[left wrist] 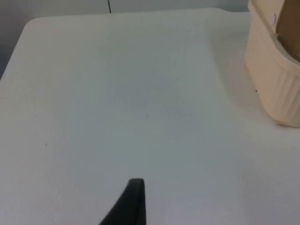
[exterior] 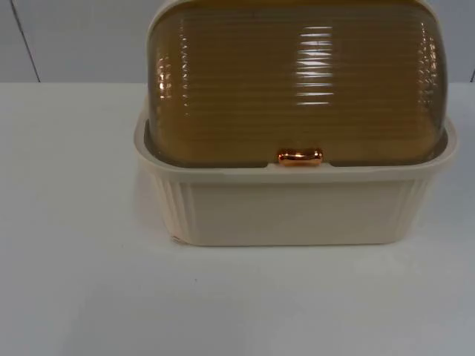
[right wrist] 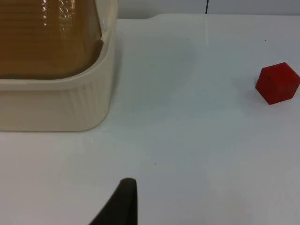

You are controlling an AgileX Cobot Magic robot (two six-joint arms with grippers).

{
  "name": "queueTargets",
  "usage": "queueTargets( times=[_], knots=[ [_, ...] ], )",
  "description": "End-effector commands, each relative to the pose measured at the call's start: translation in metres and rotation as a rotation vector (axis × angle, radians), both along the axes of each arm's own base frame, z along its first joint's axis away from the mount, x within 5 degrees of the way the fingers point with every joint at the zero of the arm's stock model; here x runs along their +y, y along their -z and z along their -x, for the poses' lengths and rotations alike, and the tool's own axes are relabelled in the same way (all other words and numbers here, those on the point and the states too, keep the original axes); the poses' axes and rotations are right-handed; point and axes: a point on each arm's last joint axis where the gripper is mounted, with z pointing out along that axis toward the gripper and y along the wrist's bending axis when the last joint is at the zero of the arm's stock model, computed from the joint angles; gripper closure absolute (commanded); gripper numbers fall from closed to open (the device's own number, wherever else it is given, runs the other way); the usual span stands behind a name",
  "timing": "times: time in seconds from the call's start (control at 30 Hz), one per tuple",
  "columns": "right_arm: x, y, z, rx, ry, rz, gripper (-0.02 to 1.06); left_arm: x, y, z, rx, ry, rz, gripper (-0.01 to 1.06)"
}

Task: Open the box lid with the left hand, place the block into the box with the right hand, then close the box lid with the left hand.

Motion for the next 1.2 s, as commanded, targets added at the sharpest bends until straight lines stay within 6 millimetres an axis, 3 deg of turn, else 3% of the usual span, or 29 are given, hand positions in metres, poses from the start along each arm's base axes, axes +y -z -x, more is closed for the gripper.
queueTargets(
  times=[0.0, 0.23, 0.4, 0.43, 0.6, 0.63, 0.77, 0.8, 0.93, 1.17],
  knots=[
    [0.000, 0.002, -0.001, -0.005, 0.029, -0.045, -0.01, 0.000, 0.001, 0.000, -0.005, -0.009, 0.011, 0.03],
    [0.000, -0.002, 0.000, -0.019, 0.051, -0.080, -0.01, 0.001, -0.004, -0.001, -0.028, -0.018, 0.009, 0.03],
    [-0.001, -0.038, -0.012, -0.060, 0.046, -0.062, -0.01, 0.005, -0.048, -0.021, -0.130, -0.065, 0.010, 0.03],
    [-0.001, -0.038, -0.012, -0.060, 0.046, -0.062, -0.01, 0.005, -0.048, -0.021, -0.130, -0.065, 0.010, 0.03],
    [-0.001, -0.081, -0.040, -0.153, 0.052, -0.040, -0.01, 0.006, -0.087, -0.066, -0.188, -0.063, 0.007, 0.03],
    [-0.001, -0.081, -0.040, -0.153, 0.052, -0.040, -0.01, 0.006, -0.087, -0.066, -0.188, -0.063, 0.007, 0.03],
    [-0.005, -0.103, -0.071, -0.137, 0.103, -0.027, -0.01, 0.006, -0.109, -0.097, -0.223, -0.060, 0.018, 0.03],
    [-0.005, -0.103, -0.071, -0.137, 0.103, -0.027, -0.01, 0.006, -0.109, -0.097, -0.223, -0.060, 0.018, 0.03],
    [-0.003, -0.116, -0.108, -0.109, 0.096, -0.019, -0.01, 0.006, -0.124, -0.123, -0.221, -0.061, 0.018, 0.03],
    [-0.001, -0.130, -0.143, -0.182, 0.079, -0.024, -0.01, 0.007, -0.122, -0.154, -0.166, -0.062, 0.004, 0.03]
  ],
)
